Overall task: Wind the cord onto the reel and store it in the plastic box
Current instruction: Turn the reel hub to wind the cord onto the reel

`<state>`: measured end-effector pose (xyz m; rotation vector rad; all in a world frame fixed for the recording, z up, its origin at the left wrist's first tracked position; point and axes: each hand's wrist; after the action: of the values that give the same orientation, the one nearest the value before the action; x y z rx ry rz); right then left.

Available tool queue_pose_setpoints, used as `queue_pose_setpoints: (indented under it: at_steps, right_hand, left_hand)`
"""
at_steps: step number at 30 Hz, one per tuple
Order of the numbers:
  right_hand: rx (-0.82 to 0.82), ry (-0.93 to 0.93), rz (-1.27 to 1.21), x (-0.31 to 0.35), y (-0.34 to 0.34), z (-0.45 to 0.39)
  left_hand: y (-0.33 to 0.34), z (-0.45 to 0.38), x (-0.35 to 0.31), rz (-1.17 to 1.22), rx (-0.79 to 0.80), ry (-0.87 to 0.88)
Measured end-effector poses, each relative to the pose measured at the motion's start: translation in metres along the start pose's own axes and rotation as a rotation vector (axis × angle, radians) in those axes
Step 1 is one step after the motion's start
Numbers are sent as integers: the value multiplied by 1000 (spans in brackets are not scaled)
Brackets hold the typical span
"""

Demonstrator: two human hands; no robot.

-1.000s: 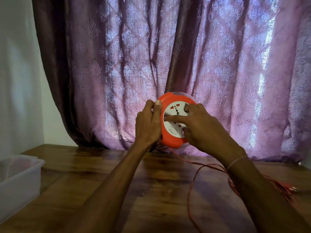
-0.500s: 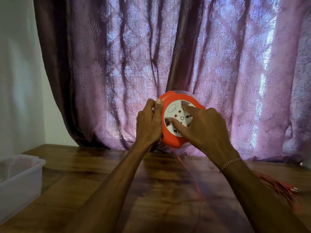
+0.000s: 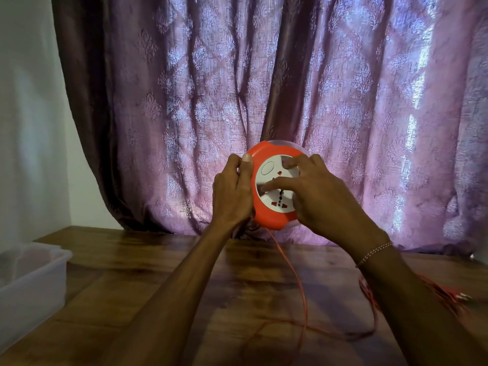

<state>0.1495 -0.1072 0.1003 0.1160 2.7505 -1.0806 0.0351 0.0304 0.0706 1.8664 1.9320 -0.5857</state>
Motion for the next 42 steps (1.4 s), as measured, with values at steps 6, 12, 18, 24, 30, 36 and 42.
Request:
queue_pose_setpoints:
  at_steps: [6,12,18,24,30,36,42]
  right_hand:
    - [-137,31,82,0,5,5]
    - [-351,261,-69,5,13,0]
    - [-322,254,-82,5,11,1]
    - [-262,154,-177,3,0,1]
    - [43,70,-109,5,-7,3]
    - [-50,60,55,8,-4,4]
    - [-189,174,47,8,3,6]
  left_hand:
    - [0,0,0,37,13,-11]
    - [4,1,-1,-13,-2,3]
    - [4,0,3,-17,17,-10]
    - [4,0,4,-3,18,-18]
    - [3,-1,2,24,8,-22]
    - [3,0,1,3,8,-16]
    - [4,1,-1,-11,-6,-11]
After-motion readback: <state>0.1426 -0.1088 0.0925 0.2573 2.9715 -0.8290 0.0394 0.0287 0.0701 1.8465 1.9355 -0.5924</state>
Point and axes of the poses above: each hand's wrist, its own z-axis away from the middle knuckle, its own y-axis out of the palm, x = y × z, and after that the axes turned 4 degrees about -z, right-handed
